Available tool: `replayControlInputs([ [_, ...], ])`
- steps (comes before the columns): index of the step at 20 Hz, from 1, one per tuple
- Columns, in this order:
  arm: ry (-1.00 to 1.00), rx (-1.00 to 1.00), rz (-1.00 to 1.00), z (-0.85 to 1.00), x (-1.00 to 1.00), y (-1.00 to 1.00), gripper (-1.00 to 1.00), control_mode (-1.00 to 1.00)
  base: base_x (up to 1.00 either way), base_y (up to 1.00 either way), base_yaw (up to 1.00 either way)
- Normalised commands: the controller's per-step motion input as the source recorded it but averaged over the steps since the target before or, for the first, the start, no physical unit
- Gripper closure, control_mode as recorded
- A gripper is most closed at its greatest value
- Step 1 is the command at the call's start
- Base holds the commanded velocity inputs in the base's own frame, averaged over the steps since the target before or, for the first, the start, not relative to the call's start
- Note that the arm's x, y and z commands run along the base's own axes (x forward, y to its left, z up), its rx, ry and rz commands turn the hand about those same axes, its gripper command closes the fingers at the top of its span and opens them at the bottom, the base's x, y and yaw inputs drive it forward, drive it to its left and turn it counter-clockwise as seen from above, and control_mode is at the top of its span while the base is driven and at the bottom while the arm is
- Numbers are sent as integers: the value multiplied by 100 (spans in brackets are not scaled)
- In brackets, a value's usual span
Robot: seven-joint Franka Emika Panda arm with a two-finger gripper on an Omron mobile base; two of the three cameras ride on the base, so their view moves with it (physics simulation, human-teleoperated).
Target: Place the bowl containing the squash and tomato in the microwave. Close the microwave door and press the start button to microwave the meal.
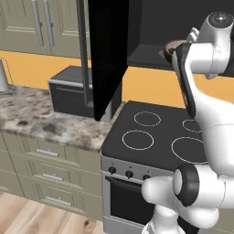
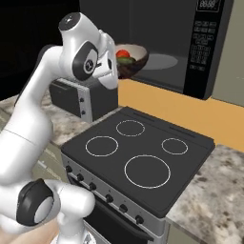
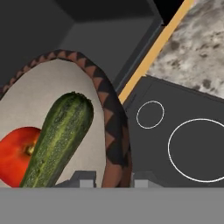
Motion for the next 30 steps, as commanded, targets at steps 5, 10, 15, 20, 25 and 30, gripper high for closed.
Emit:
replayControlInputs([
  [5,0,0,0,0,66,-27,100,-100,0,0,0],
  [10,6,0,0,0,62,-32,100,-100,0,0,0],
  [15,12,0,0,2,53,-8,100,-100,0,0,0],
  [20,-15,0,0,-11,-3,-2,100,-100,0,0,0],
  [25,-43,0,-4,-24,-26,34,100,-100,0,0,0],
  [30,-13,0,-17,-2,6,16,100,-100,0,0,0],
])
